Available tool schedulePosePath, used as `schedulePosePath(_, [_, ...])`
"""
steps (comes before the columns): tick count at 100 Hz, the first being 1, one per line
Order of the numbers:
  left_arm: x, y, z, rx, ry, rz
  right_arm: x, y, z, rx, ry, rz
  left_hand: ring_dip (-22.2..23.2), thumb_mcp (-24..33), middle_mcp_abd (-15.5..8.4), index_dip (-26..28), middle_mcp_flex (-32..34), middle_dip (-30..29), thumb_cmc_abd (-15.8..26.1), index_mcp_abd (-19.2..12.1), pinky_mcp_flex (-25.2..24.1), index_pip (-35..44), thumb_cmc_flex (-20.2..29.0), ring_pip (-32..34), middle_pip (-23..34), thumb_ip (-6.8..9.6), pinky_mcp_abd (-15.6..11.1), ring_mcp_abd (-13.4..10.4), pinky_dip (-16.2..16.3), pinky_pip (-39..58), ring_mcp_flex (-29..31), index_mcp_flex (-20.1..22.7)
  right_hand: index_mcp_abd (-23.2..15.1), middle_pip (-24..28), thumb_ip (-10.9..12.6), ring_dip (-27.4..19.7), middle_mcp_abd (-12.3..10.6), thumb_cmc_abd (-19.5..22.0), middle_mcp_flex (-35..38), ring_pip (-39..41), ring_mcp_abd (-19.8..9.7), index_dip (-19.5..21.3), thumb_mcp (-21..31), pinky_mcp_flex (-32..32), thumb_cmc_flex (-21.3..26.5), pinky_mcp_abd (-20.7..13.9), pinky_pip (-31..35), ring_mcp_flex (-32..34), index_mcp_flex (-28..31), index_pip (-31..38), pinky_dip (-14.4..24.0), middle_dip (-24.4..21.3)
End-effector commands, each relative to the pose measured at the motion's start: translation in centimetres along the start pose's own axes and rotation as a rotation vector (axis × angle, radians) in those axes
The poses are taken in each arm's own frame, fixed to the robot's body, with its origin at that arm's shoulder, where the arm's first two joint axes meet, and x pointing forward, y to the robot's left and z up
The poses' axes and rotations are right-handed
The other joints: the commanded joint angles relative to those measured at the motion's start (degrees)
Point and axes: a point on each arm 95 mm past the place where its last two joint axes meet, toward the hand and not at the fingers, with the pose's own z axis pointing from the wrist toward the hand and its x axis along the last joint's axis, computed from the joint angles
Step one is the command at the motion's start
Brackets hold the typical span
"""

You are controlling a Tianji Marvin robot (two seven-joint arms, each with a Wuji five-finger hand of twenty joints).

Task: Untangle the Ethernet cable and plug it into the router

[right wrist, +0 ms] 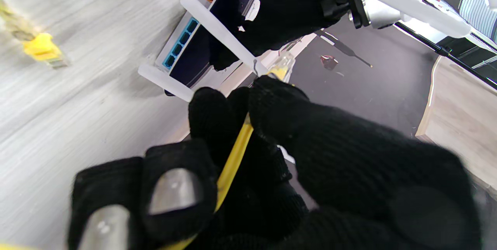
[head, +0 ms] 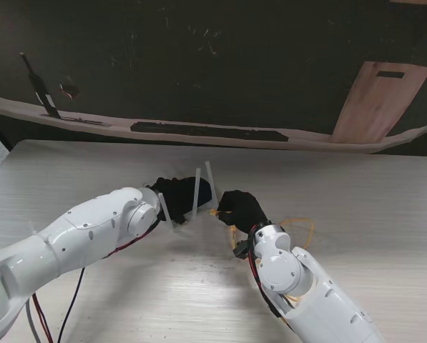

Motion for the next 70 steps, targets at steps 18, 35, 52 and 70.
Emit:
schedulePosePath(18, [1.7,4.3,0.9,-0.119,0.003,0.048,0.1,-0.3,-0.2,0.012,0.005,0.015,5.31,17.56,-13.82,11.15,16.7,9.1,-0.19,-13.93,10.99,29.24,13.88,10.8,19.39,9.82,-3.56,-7.94,5.89,10.9,16.89,7.78,-1.38,5.68,0.96,-0.45,10.75,3.81,4.38,3.92,-0.34,0.71,1.9,2.07,1.23,-13.0,13.04,-0.11,1.4,4.14,-0.25,-0.31])
schedulePosePath(35, [1.8,4.5,1.2,-0.094,-0.001,0.066,0.1,-0.2,-0.2,0.012,0.007,0.017,6.52,19.86,-17.35,18.38,27.73,12.05,-0.45,-16.57,23.39,43.16,20.36,14.77,24.61,12.8,-5.84,-11.09,6.52,16.13,30.22,12.14,-1.35,5.66,0.96,-0.45,10.86,3.78,4.45,3.92,-0.33,0.61,1.92,2.05,1.21,-12.92,13.04,-0.11,1.4,4.14,-0.28,-0.33])
schedulePosePath(52, [1.6,4.0,0.8,-0.088,0.006,0.06,0.1,-0.1,-0.2,0.011,0.01,0.014,6.65,20.14,-19.58,21.99,34.36,13.51,-0.47,-19.08,29.79,49.8,24.68,17.07,27.15,13.86,-6.63,-12.47,5.56,18.84,37.43,15.83,-1.47,5.64,0.95,-0.46,10.71,3.76,4.45,3.92,-0.33,0.53,1.95,2.04,1.18,-12.82,13.04,-0.11,1.46,4.21,-0.32,-0.36])
schedulePosePath(70, [1.1,3.1,-0.5,-0.069,0.027,-0.028,0.1,0.0,-0.2,0.004,0.01,0.004,6.6,20.74,-20.3,23.1,36.67,16.35,-1.94,-20.04,30.35,51.33,27.15,17.56,25.82,10.86,-6.65,-12.66,4.71,19.71,38.64,16.89,-1.65,5.04,0.88,-0.69,10.66,3.4,4.97,3.26,0.74,0.02,1.98,1.88,1.2,-11.76,13.04,-0.16,2.0,4.09,-0.72,-0.71])
